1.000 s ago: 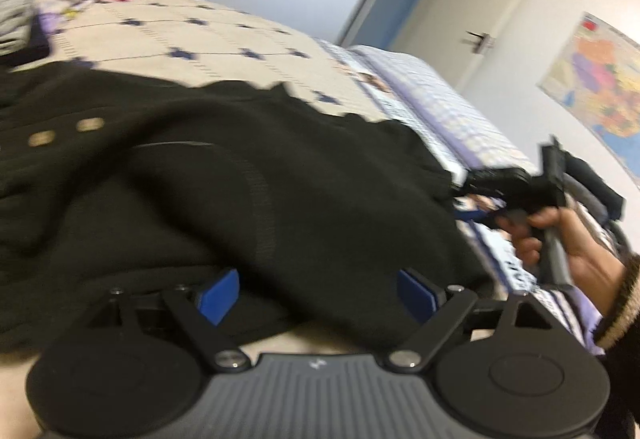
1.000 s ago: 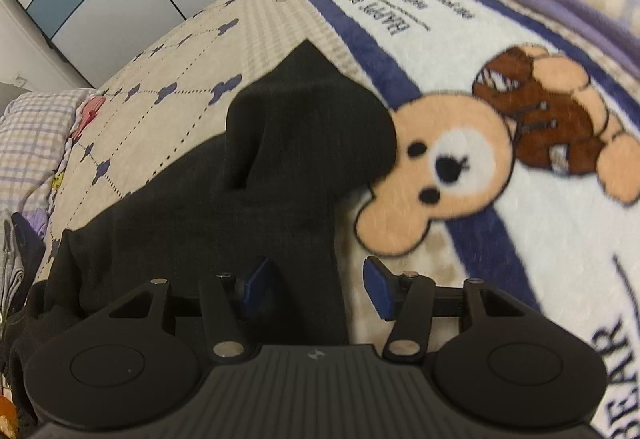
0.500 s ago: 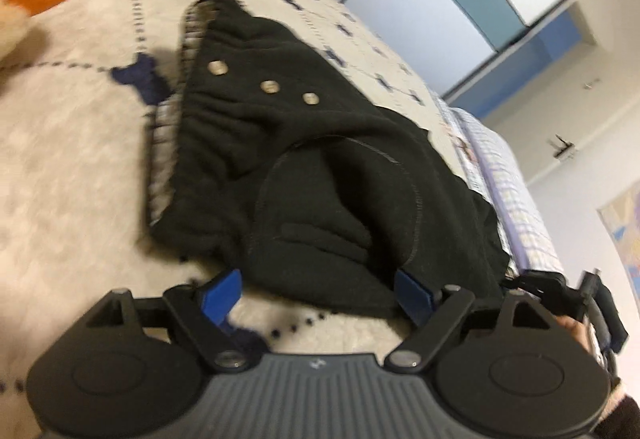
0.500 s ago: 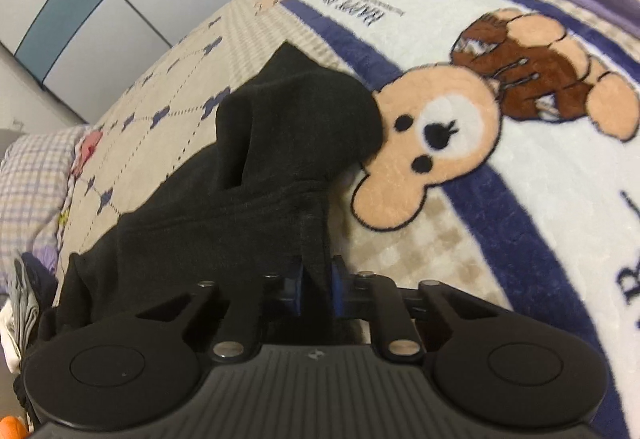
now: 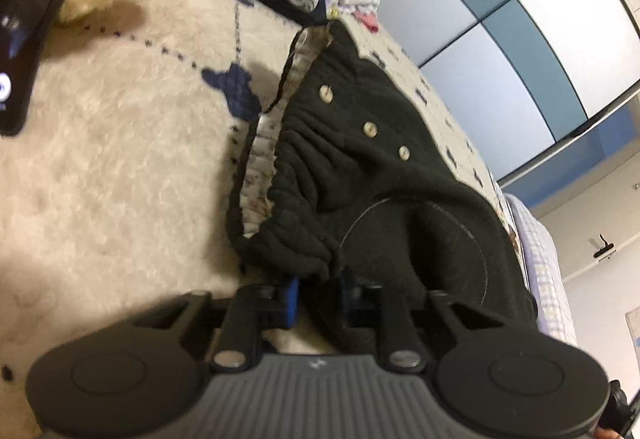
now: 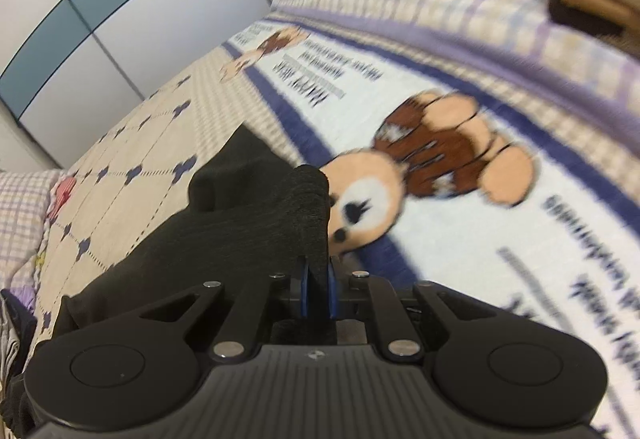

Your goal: Fold clothes

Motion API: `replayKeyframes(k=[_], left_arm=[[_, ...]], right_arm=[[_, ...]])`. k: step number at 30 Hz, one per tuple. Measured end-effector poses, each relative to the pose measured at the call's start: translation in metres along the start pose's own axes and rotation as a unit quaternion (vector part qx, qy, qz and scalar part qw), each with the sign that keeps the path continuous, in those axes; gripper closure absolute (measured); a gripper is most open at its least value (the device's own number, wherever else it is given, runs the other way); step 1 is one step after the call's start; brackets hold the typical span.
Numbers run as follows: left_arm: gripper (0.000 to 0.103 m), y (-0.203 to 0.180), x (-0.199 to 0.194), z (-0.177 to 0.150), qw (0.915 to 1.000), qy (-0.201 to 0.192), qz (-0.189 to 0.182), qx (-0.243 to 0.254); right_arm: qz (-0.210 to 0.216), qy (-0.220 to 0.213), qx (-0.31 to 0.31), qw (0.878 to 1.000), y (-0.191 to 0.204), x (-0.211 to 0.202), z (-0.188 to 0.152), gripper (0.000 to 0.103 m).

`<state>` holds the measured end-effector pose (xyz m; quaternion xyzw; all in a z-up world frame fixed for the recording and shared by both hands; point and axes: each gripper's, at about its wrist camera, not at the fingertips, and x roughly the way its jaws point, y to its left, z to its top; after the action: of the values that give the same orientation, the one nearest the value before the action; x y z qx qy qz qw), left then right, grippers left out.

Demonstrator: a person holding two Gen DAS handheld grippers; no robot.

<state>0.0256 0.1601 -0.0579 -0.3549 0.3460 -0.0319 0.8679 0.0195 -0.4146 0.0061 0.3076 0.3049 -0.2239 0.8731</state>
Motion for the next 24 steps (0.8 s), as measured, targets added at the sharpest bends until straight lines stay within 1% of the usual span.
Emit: replayKeyframes(k=[5, 9, 13, 16, 20, 24], left_arm=[[0.091, -0.015, -0.033, 0.001, 0.9973, -0.056, 0.013, 0.046], [0.092, -0.009, -0.054, 0.011, 0.9965, -0.071, 0.020, 0.038], [0.092, -0.002, -0.072, 0.019, 0.9969, -0.067, 0.025, 0.032], [0.093, -0.003, -0.085, 0.019, 0.9958, -0.065, 0.035, 0.054], [0.093, 0.000, -0.099, 0.016, 0.9944, -0.055, 0.048, 0.076], [0.093, 0.013, -0.103, 0.013, 0.9940, -0.042, 0.062, 0.079]], right_arm=[[-0.032, -0.032, 0.010, 0.999, -0.022, -0.033, 0.017, 0.094], [-0.041, -0.038, 0.008, 0.998, -0.038, -0.053, 0.024, 0.094], [-0.046, -0.035, -0.010, 0.998, -0.042, -0.067, 0.018, 0.094], [-0.057, -0.020, -0.034, 0.998, -0.043, -0.076, 0.008, 0.094], [-0.081, 0.006, -0.067, 0.994, -0.052, -0.082, -0.010, 0.094], [-0.092, 0.041, -0.060, 0.993, -0.074, -0.087, -0.034, 0.094]])
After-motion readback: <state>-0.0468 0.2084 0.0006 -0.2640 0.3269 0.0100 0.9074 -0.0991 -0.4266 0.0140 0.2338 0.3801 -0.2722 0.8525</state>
